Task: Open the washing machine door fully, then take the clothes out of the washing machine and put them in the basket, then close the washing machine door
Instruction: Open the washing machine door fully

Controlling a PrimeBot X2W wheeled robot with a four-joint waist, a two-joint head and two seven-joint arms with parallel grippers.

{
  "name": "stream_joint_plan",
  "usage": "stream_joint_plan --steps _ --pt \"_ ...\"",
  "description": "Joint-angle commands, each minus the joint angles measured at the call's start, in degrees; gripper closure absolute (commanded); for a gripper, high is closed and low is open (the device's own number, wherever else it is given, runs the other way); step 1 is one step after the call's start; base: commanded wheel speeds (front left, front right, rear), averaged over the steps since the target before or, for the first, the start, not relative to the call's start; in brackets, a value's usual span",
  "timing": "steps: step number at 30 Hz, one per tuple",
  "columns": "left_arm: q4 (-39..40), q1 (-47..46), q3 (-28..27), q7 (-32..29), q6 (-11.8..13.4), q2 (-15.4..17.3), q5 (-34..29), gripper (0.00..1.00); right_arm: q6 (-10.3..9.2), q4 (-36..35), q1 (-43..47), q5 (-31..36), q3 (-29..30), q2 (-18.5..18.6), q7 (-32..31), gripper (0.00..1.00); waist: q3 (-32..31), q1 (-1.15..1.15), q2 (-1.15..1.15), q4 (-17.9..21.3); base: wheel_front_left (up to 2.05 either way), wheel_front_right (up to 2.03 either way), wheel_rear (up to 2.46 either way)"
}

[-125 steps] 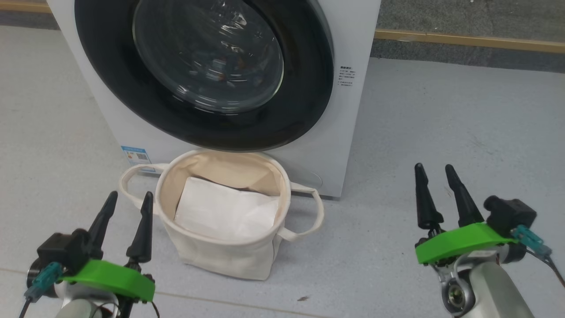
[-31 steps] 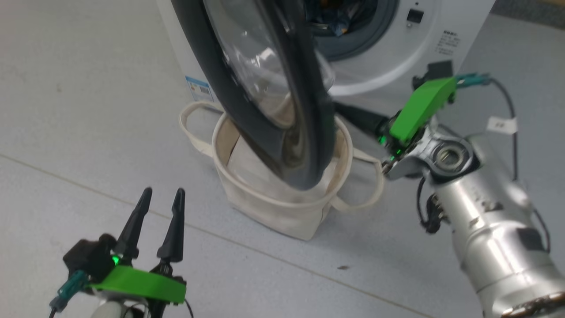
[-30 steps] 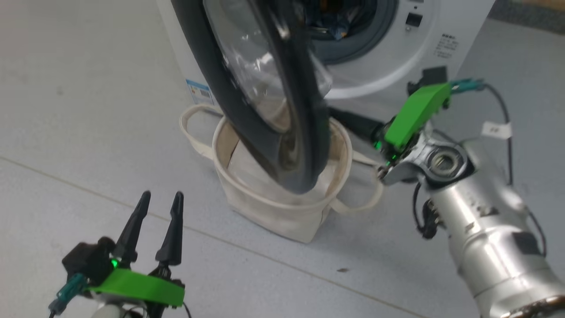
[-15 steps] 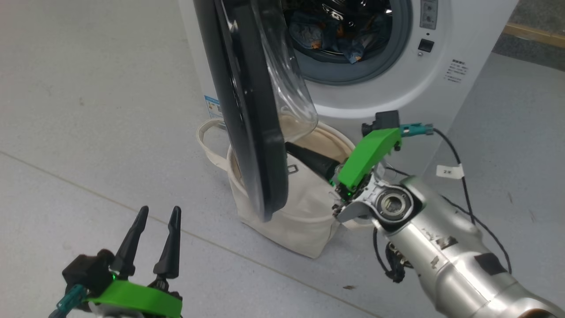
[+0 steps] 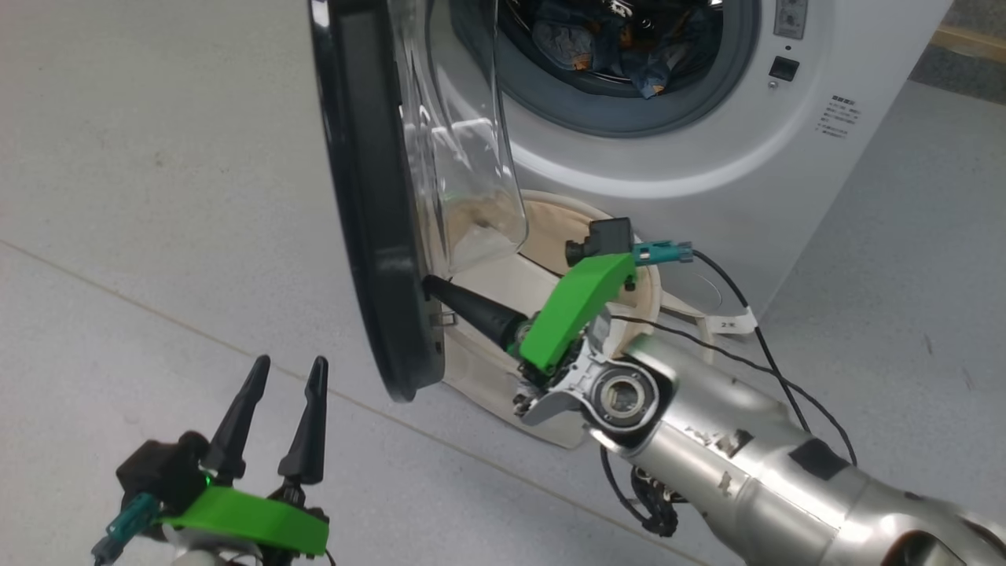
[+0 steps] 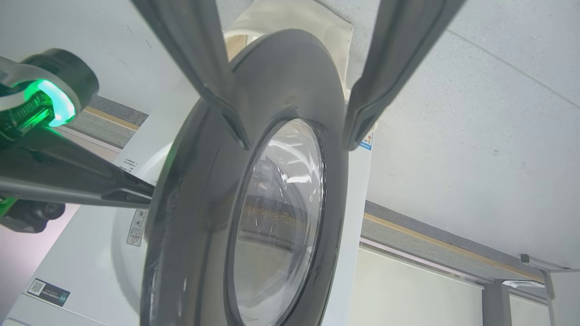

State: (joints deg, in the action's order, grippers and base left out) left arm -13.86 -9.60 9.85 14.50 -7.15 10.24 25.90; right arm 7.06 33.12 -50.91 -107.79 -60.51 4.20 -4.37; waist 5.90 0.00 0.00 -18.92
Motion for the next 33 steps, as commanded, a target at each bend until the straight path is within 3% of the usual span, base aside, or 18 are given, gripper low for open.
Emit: stream_joint_plan --steps 1,7,8,9,10,16,22,26,27,33 --pt "1.43 -2.66 -2.07 0.5 -0.34 1.32 0.31 0.0 0.43 -1.85 -1.9 -0.4 -0.03 -1.32 1.08 1.0 -0.04 0.0 0.0 0.0 0.0 0.0 0.0" --pt "0.85 -2.86 -2.56 0.5 -0.34 2.17 0.36 0.0 0.43 -0.82 -3.22 -1.26 -4.94 -1.32 5.62 1.0 -1.0 0.0 0.0 0.92 0.0 0.0 0.0" --pt "0.77 -2.77 -2.77 0.5 -0.34 2.4 0.33 0.0 0.43 -0.8 -3.37 -0.8 -5.59 -1.32 5.94 0.93 -1.19 0.0 0.0 1.3 0.0 0.0 0.0" --pt "0.78 -2.7 -3.0 0.5 -0.34 2.56 0.42 0.0 0.43 -0.52 -3.4 -0.31 -5.87 -1.32 6.66 0.25 -1.36 0.0 0.0 1.66 0.0 0.0 0.0" --pt "0.81 -2.59 -3.29 0.5 -0.34 2.76 0.54 0.0 0.43 -0.3 -3.37 0.21 -6.06 -1.32 7.37 0.02 -1.53 0.0 0.0 2.07 0.0 0.0 0.0" --pt "0.46 -2.12 -5.51 0.5 -0.34 4.69 1.04 0.0 0.43 0.0 -3.62 7.96 -6.18 -1.17 13.54 0.0 -2.23 0.0 0.0 5.04 0.0 0.0 0.0" --pt "-0.13 -1.06 -8.46 0.47 -0.26 8.01 1.72 0.0 0.43 0.05 -2.63 20.05 -3.99 3.9 19.16 0.0 -3.91 0.0 0.0 9.15 0.0 0.0 0.0" --pt "0.0 -0.13 -9.95 0.05 -0.16 10.02 2.3 0.0 0.43 -0.64 0.64 29.33 4.86 6.3 19.33 0.0 -4.68 0.0 0.0 11.44 0.0 0.0 0.0" --pt "0.0 -0.13 -9.95 0.05 -0.16 10.02 2.3 0.0 0.43 -0.64 0.64 29.33 4.86 6.3 19.33 0.0 -4.68 0.0 0.0 11.44 0.0 0.0 0.0" --pt "0.93 1.29 -11.98 -0.64 0.08 12.23 3.46 0.0 0.43 -5.27 11.01 47.65 20.56 7.62 19.35 0.0 -5.87 0.0 0.0 14.19 0.0 0.0 0.0"
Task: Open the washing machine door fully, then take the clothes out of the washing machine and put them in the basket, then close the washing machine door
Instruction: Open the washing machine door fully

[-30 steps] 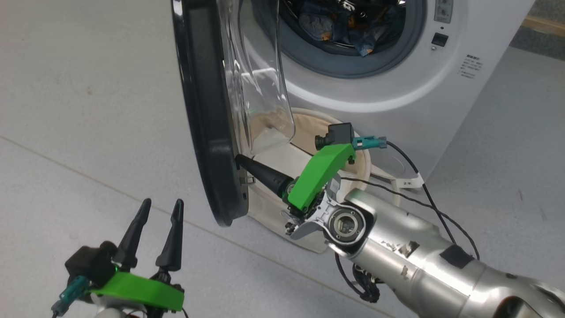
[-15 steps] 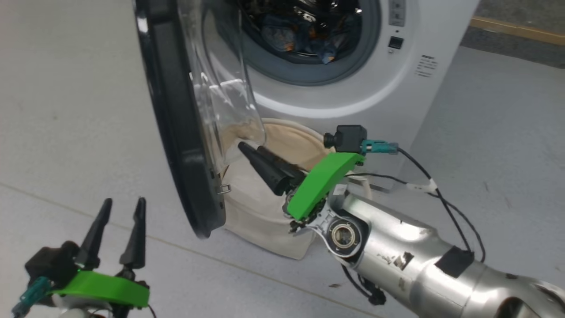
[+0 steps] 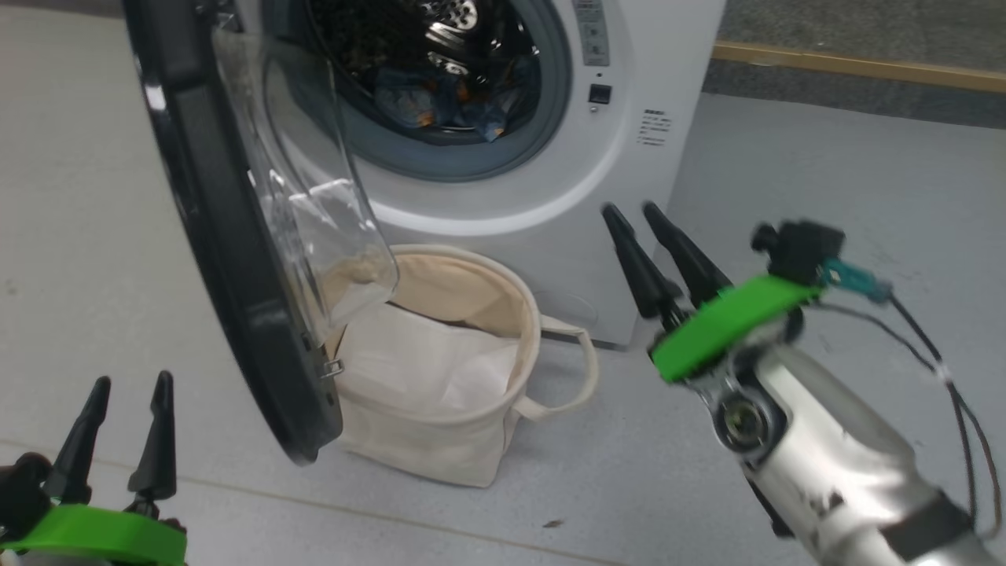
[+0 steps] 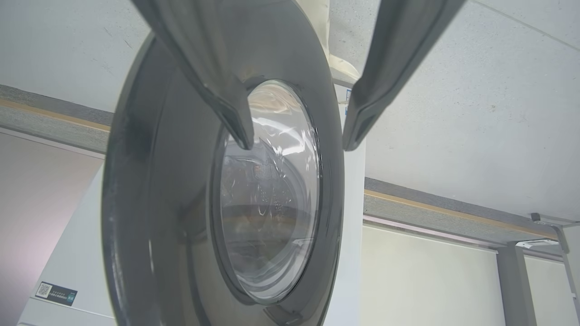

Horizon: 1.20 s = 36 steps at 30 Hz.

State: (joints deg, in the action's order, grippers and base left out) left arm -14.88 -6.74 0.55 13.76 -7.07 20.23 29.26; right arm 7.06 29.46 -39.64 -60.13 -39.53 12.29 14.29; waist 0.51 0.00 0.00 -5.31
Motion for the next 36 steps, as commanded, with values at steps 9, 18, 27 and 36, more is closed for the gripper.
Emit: stream_joint_plan --steps 9,18,27,36 --pt "3.27 0.21 -3.79 -0.88 -0.03 4.26 1.41 0.0 0.43 -7.78 17.05 28.73 19.65 -2.86 0.7 0.0 -1.54 0.0 0.0 3.3 0.0 0.0 0.0" --pt "2.74 1.4 -4.44 -0.62 -0.13 4.92 3.37 0.0 0.43 -12.09 23.59 39.58 28.69 -4.55 0.71 0.0 -2.0 0.0 0.0 5.7 0.0 0.0 0.0" --pt "1.62 1.74 -4.56 0.04 -0.2 5.11 4.19 0.0 0.43 -15.77 28.77 43.48 33.64 -6.09 0.71 0.0 -1.9 0.0 0.0 6.15 0.0 0.0 0.0" --pt "0.21 0.23 -2.61 0.33 -0.29 5.41 4.22 0.0 0.43 -14.53 28.36 44.48 34.03 -7.0 0.71 0.0 -2.21 0.0 0.0 4.92 0.0 0.0 0.0"
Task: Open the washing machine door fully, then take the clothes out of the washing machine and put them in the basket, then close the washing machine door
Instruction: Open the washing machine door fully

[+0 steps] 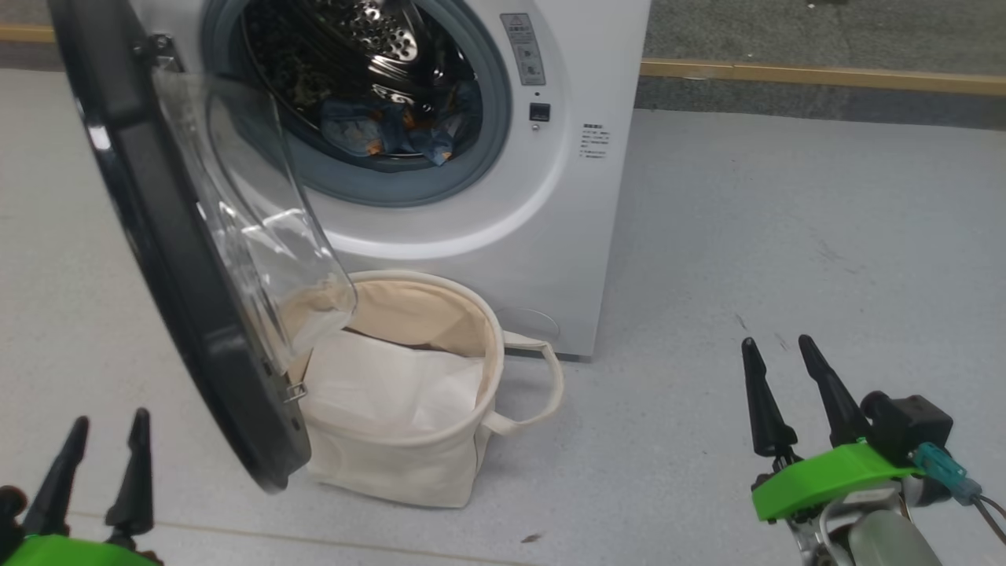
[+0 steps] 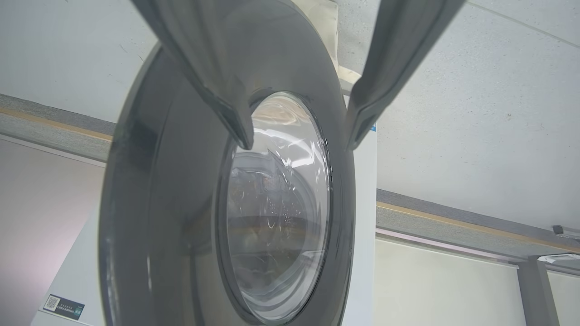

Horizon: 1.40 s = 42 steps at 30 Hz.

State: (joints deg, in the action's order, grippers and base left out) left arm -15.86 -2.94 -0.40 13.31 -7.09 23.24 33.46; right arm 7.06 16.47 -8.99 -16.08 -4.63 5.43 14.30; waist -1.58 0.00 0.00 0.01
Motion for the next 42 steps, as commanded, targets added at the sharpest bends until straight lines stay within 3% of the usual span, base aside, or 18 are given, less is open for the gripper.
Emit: stream_joint_plan --steps 1,24,25,26,27,32,37,41,42 --pt "1.06 -3.92 -1.22 0.78 -0.28 2.36 0.07 0.0 0.43 -1.29 -2.09 0.42 -0.66 -0.11 0.7 0.0 -0.15 0.0 0.0 -0.64 0.0 0.0 0.0" --pt "-2.37 -6.34 1.52 1.05 -0.37 3.51 2.62 0.0 0.43 -0.22 -1.85 0.88 -0.08 -0.15 0.7 0.0 0.24 0.0 0.0 -1.33 0.0 0.0 0.0" --pt "-2.37 -6.43 1.49 1.07 -0.37 3.53 2.78 0.03 0.43 -0.19 -1.85 0.88 -0.09 -0.15 0.7 0.0 0.22 0.0 0.0 -1.34 0.0 0.0 0.0" --pt "-2.39 -6.51 1.38 1.09 -0.37 3.55 3.02 0.58 0.43 -0.15 -1.83 0.85 -0.08 -0.15 0.7 0.0 0.19 0.0 0.0 -1.38 0.0 0.0 0.0" --pt "-2.37 -6.62 1.15 1.09 -0.36 3.58 3.32 1.0 0.43 -0.12 -1.81 0.82 -0.06 -0.16 0.7 0.0 0.15 0.0 0.0 -1.41 0.0 0.0 0.0" --pt "-0.35 -8.24 -1.92 1.03 0.04 3.03 7.0 1.0 0.43 0.06 -1.61 0.62 0.25 -0.13 0.7 0.0 -0.1 0.0 0.0 -1.85 0.0 0.0 0.0" --pt "5.85 -11.25 -2.57 -0.93 2.22 3.58 7.5 1.0 0.43 0.34 -1.29 0.5 0.64 0.09 0.7 0.0 -0.41 0.0 0.0 -2.79 0.0 0.0 0.0" --pt "15.06 -14.09 -1.59 -3.8 5.62 3.44 6.29 1.0 0.43 0.59 -1.24 0.43 0.57 0.23 0.7 0.0 -0.65 0.0 0.0 -3.44 0.0 0.0 0.0" --pt "20.16 -15.22 -0.41 -5.63 8.27 2.94 4.74 1.0 0.43 0.59 -1.24 0.31 0.5 0.29 0.7 0.0 -0.76 0.0 0.0 -3.65 0.0 0.0 0.0"
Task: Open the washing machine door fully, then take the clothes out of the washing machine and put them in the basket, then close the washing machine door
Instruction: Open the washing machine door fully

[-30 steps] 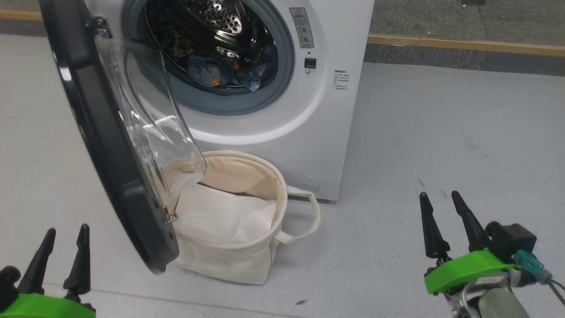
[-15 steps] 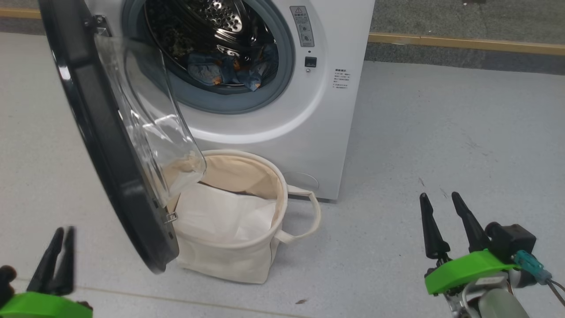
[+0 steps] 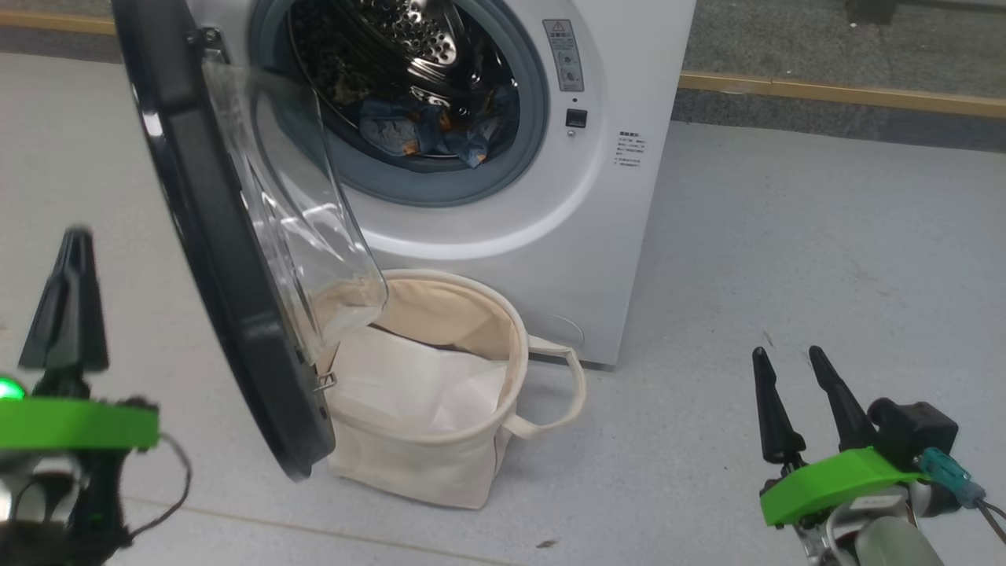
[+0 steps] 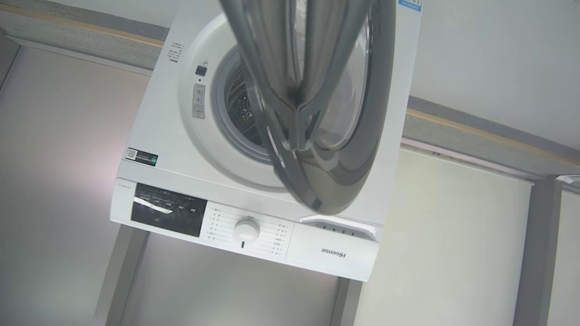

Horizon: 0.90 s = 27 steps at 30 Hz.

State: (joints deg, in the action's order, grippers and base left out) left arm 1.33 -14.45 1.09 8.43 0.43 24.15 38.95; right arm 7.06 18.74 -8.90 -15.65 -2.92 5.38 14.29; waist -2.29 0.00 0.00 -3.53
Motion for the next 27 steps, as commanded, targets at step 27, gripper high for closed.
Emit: stream_joint_plan --steps 27 --pt "-11.85 -5.45 14.67 -5.54 11.17 -16.43 -0.76 1.0 0.43 -1.58 -4.44 0.59 -2.27 0.78 0.71 0.0 3.16 0.0 0.0 0.32 0.0 0.0 0.0"
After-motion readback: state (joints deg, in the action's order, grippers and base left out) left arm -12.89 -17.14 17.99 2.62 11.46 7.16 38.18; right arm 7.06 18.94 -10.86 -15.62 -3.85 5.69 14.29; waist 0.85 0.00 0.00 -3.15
